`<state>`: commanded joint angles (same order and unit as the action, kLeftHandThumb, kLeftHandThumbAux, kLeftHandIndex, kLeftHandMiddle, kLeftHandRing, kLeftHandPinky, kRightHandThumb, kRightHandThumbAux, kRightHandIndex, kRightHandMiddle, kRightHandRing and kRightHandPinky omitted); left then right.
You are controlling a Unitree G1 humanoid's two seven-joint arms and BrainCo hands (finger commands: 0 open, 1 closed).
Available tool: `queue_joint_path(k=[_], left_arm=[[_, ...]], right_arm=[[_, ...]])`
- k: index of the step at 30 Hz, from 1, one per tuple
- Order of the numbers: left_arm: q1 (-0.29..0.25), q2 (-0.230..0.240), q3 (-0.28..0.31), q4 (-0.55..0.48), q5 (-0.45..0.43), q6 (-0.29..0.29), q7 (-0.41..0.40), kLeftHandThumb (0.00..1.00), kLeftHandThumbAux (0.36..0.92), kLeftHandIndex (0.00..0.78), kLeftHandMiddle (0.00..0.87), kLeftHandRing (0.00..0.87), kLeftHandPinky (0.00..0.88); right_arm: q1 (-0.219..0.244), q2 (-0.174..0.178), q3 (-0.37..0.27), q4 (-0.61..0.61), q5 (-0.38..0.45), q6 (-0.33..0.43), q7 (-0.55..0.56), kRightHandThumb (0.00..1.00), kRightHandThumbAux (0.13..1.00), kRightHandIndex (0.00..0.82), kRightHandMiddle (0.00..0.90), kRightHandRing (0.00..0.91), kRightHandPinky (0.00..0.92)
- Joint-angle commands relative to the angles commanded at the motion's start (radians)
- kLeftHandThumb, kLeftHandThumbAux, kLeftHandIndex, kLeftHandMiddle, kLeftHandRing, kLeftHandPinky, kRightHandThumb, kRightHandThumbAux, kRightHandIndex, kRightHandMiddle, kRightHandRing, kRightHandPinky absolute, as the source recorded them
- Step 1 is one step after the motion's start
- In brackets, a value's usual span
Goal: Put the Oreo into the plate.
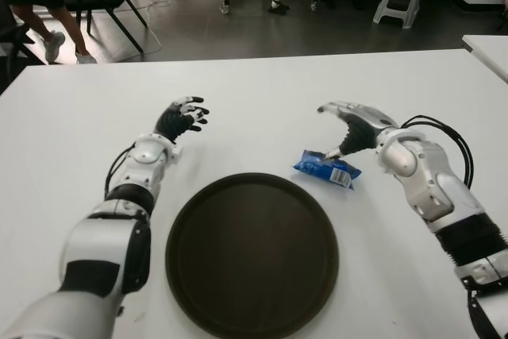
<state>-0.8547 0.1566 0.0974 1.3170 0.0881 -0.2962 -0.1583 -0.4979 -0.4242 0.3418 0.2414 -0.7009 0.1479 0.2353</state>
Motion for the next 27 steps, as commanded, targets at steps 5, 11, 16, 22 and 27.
queue_joint_path(k=[5, 11, 16, 22, 27], left_arm=[[0.0, 0.001, -0.002, -0.001, 0.003, 0.002, 0.006, 0.061, 0.653, 0.236, 0.353, 0.371, 0.382], [-0.001, 0.001, -0.004, -0.001, 0.004, 0.004, 0.003, 0.04, 0.646, 0.233, 0.346, 0.359, 0.368], [0.0, 0.001, -0.005, -0.001, 0.006, 0.002, 0.007, 0.049, 0.649, 0.227, 0.347, 0.362, 0.377], [0.0, -0.001, -0.006, -0.001, 0.006, 0.001, 0.009, 0.049, 0.651, 0.23, 0.341, 0.357, 0.367], [-0.001, -0.003, -0.006, 0.0, 0.005, 0.005, 0.009, 0.038, 0.652, 0.233, 0.341, 0.352, 0.362]], right_arm=[[0.029, 0.036, 0.001, -0.003, -0.016, 0.042, -0.077, 0.0, 0.737, 0.061, 0.075, 0.067, 0.058], [0.029, 0.047, 0.009, 0.033, -0.013, 0.038, -0.121, 0.0, 0.744, 0.059, 0.065, 0.06, 0.06], [0.032, 0.048, 0.017, 0.063, -0.007, 0.012, -0.153, 0.0, 0.748, 0.07, 0.065, 0.067, 0.067], [0.034, 0.053, 0.024, 0.119, -0.001, -0.024, -0.192, 0.0, 0.744, 0.064, 0.064, 0.067, 0.071], [0.032, 0.058, 0.023, 0.161, 0.006, -0.052, -0.223, 0.0, 0.744, 0.066, 0.07, 0.076, 0.082]])
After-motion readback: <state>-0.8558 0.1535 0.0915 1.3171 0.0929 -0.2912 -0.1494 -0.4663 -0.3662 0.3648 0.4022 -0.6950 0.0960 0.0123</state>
